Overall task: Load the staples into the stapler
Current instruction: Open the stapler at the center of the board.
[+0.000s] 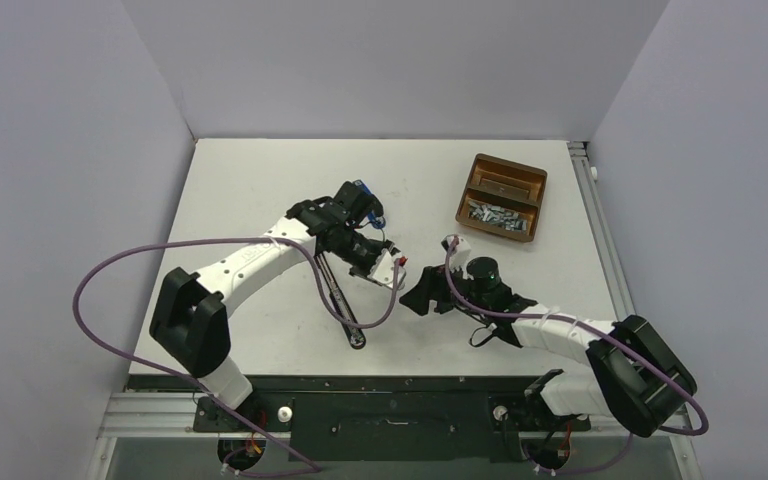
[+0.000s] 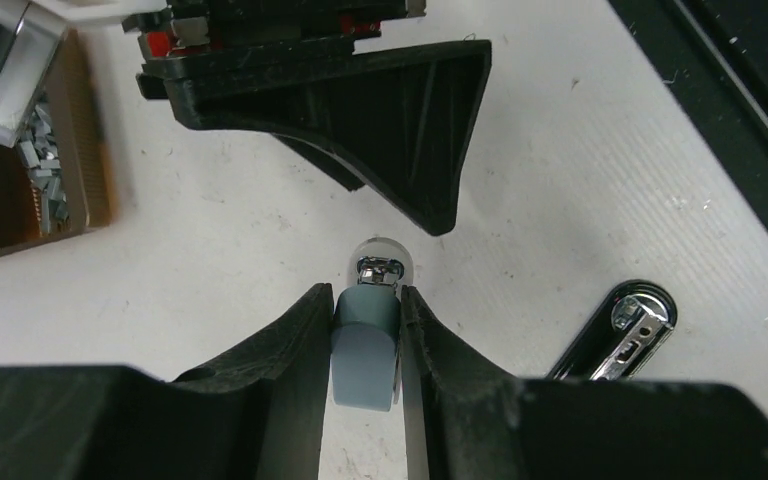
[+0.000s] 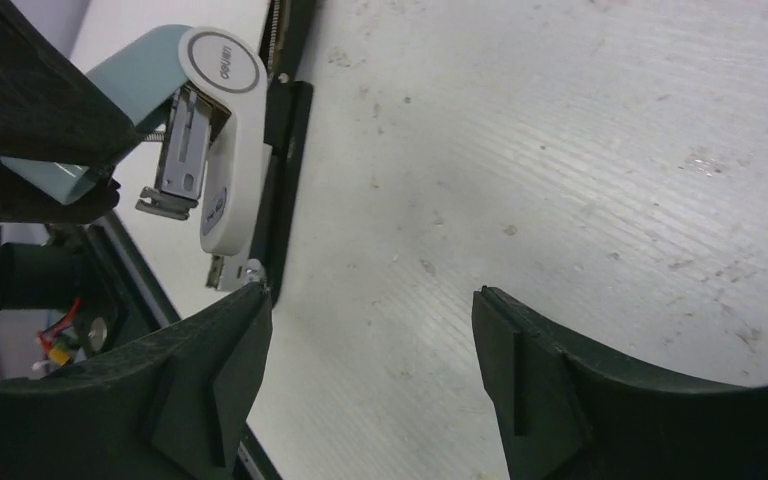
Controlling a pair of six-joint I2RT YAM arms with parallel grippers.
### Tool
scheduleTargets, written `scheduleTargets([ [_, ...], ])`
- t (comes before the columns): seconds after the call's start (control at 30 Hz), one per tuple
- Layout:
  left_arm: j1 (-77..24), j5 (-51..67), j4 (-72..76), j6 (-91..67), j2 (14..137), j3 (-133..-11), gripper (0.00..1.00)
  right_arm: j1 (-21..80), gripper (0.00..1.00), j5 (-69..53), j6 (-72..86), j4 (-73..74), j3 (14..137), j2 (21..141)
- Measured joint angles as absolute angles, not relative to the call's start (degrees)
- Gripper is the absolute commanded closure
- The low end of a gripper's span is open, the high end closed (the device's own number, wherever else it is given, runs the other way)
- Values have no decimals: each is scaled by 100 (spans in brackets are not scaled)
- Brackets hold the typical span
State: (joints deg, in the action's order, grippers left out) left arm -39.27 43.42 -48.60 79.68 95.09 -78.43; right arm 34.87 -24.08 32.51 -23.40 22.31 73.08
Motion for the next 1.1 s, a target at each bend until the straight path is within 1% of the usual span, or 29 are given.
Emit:
scheduleTargets([
  [0.1, -3927, 4560, -4831, 7922, 9306, -7690, 100, 3409, 28, -2921, 3330, -2571, 2252, 7345],
  [0.3, -3927, 4740, -4906, 8093, 9295, -7557, 100, 3328, 28, -3800, 3514, -2989, 2432, 7612],
  [0.47, -3929, 4786, -4941, 8300, 9295, -7557, 100, 3293, 32, -4390, 3730, -3389, 2488, 7972],
  [0.53, -3933, 4831, -4963, 8368, 9295, -7557, 100, 3264, 37, -4499, 3857, -3524, 2486, 8088],
  [0.63, -3957, 4877, -5028, 8479, 9288, -7557, 100, 3177, 51, -4591, 4104, -3887, 2486, 8211],
  [0.73, -3977, 4888, -5063, 8595, 9268, -7557, 100, 3146, 69, -4707, 4305, -4160, 2486, 8305],
  [0.87, -3981, 4877, -5129, 8753, 9214, -7557, 100, 3153, 89, -4858, 4475, -4390, 2486, 8401],
  [0.9, -3981, 4860, -5153, 8774, 9194, -7553, 100, 3153, 91, -4890, 4532, -4421, 2486, 8425],
  [1.1, -3992, 4847, -5186, 8814, 9118, -7544, 100, 3148, 91, -4952, 4740, -4705, 2418, 8464],
])
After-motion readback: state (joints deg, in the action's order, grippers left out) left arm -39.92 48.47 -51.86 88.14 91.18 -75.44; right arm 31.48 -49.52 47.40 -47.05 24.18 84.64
